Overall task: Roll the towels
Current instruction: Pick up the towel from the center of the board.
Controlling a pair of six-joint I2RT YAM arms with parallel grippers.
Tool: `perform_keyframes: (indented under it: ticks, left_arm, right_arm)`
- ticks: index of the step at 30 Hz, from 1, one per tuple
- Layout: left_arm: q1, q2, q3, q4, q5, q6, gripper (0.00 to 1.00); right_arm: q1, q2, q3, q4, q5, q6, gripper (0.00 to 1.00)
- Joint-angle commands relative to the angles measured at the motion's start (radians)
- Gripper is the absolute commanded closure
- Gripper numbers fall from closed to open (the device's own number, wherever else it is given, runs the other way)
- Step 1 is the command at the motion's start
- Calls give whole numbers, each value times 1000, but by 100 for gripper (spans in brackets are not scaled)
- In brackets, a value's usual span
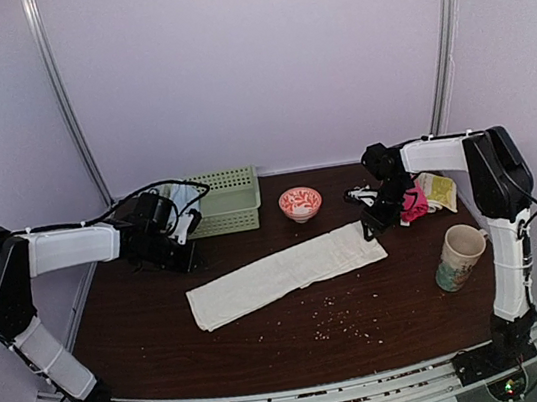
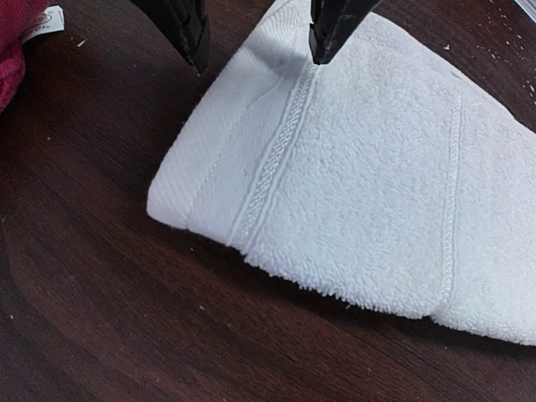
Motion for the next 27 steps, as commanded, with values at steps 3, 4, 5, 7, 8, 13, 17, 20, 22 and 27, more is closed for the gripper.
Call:
perform_keyframes:
  ticks: [3, 4, 5, 7, 8, 13, 17, 20, 22, 27]
  left_arm:
    - [5, 20, 8, 15, 10, 16, 83]
    - [5, 19, 7, 15, 8, 16, 83]
    - [5, 19, 8, 15, 7, 18, 83]
    - [5, 19, 9, 15, 5, 18, 83]
    - [5, 19, 9, 16, 4, 18, 83]
    - [6, 16, 11, 14, -1, 20, 83]
    - [6, 14, 9, 12, -5, 20, 83]
    - [5, 9, 8, 13, -11, 20, 83]
    - [5, 7, 6, 11, -12, 20, 83]
    - [5, 8, 5, 6, -16, 23, 83]
  right_arm:
    - [3, 43, 25, 17, 43, 10, 59]
    - [7, 43, 17, 25, 73, 11, 59]
    - [13, 41, 7, 35, 107, 8, 60]
    - [23, 38, -15, 56, 173, 9, 61]
    - [28, 39, -24, 62, 197, 10, 62]
    - [31, 67, -45, 55, 246, 10, 72]
    - [26, 83, -61, 63, 273, 17, 85]
    - [5, 77, -52, 67, 268, 18, 97]
    - [-12, 53, -36, 58, 225, 16, 100]
    - [-34, -47, 4, 24, 138, 7, 100]
